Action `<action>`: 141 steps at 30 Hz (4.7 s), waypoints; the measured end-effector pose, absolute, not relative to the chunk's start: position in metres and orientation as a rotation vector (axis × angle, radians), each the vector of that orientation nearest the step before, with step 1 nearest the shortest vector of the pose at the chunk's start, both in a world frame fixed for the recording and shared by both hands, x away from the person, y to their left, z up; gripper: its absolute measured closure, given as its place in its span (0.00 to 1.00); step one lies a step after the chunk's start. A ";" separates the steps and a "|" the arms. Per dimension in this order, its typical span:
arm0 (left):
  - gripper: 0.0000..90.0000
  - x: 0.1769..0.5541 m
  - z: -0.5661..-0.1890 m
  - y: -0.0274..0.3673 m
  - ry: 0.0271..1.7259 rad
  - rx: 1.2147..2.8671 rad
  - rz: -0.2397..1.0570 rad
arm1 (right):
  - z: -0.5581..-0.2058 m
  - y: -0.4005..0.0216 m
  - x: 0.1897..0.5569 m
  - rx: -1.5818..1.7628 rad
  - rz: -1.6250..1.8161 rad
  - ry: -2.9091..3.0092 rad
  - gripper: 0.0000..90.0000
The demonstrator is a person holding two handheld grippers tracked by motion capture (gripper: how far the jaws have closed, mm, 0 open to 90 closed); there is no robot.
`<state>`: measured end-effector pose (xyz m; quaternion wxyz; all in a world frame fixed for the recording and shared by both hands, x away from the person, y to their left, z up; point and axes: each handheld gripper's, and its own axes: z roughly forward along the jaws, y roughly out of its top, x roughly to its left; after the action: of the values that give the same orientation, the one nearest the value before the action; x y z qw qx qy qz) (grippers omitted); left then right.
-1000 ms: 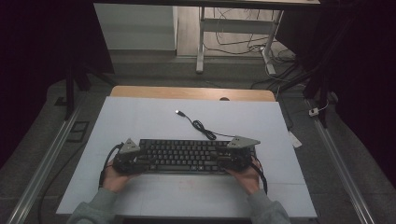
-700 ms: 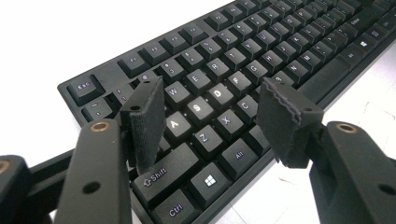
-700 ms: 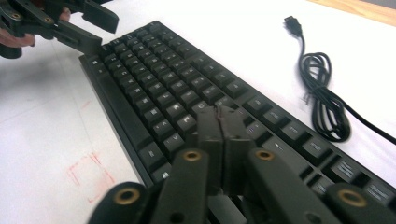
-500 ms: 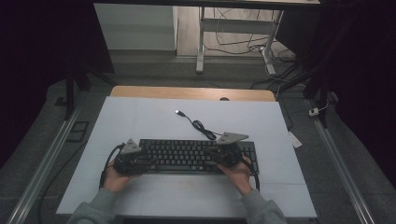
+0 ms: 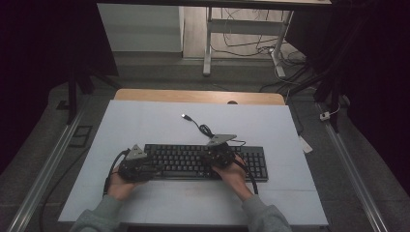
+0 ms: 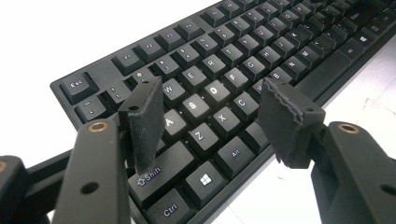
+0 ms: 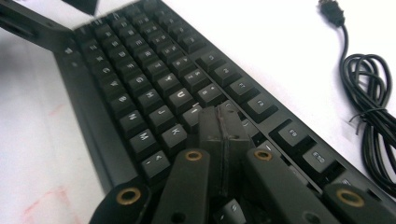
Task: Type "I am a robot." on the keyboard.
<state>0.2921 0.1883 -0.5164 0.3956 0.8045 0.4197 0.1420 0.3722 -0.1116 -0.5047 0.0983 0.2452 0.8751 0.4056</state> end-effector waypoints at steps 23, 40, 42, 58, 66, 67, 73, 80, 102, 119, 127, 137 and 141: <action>0.44 0.292 -0.517 0.189 1.065 2.045 0.363 | -0.516 -0.098 0.379 0.728 1.145 2.614 1.00; 0.44 0.291 -0.516 0.191 1.068 2.032 0.366 | -0.495 -0.126 0.368 0.771 1.303 2.520 1.00; 0.44 0.291 -0.516 0.191 1.067 2.034 0.366 | -0.494 -0.133 0.365 0.775 1.310 2.512 1.00; 0.43 0.291 -0.516 0.192 1.067 2.035 0.365 | -0.495 -0.187 0.340 0.815 1.307 2.451 0.68; 0.43 0.292 -0.517 0.192 1.069 2.038 0.365 | -0.499 -0.190 0.333 0.792 1.285 2.467 0.63; 0.43 0.292 -0.517 0.192 1.068 2.039 0.365 | -0.499 -0.190 0.333 0.791 1.285 2.466 0.63; 0.43 0.292 -0.518 0.191 1.065 2.046 0.367 | -0.501 -0.188 0.333 0.784 1.280 2.464 0.62; 0.43 0.292 -0.518 0.190 1.069 2.041 0.370 | -0.502 -0.186 0.333 0.785 1.281 2.459 0.61; 0.44 0.296 -0.513 0.166 1.044 1.984 0.283 | -0.503 -0.185 0.335 0.777 1.255 2.468 0.61; 0.83 0.297 -0.512 0.151 0.944 2.010 0.281 | -0.504 -0.184 0.336 0.775 1.255 2.472 0.60; 0.98 0.303 -0.516 0.140 0.920 2.056 0.267 | -0.505 -0.184 0.336 0.770 1.249 2.476 0.60; 0.98 0.310 -0.523 0.124 0.911 2.127 0.270 | -0.505 -0.184 0.336 0.769 1.245 2.477 0.60; 0.98 0.311 -0.524 0.122 0.916 2.136 0.274 | -0.505 -0.184 0.336 0.771 1.244 2.475 0.60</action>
<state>0.3107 0.1222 -0.5239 0.3900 0.8405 0.3602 0.1078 0.3358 -0.1840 -0.5046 0.1327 0.2657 0.8531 0.4290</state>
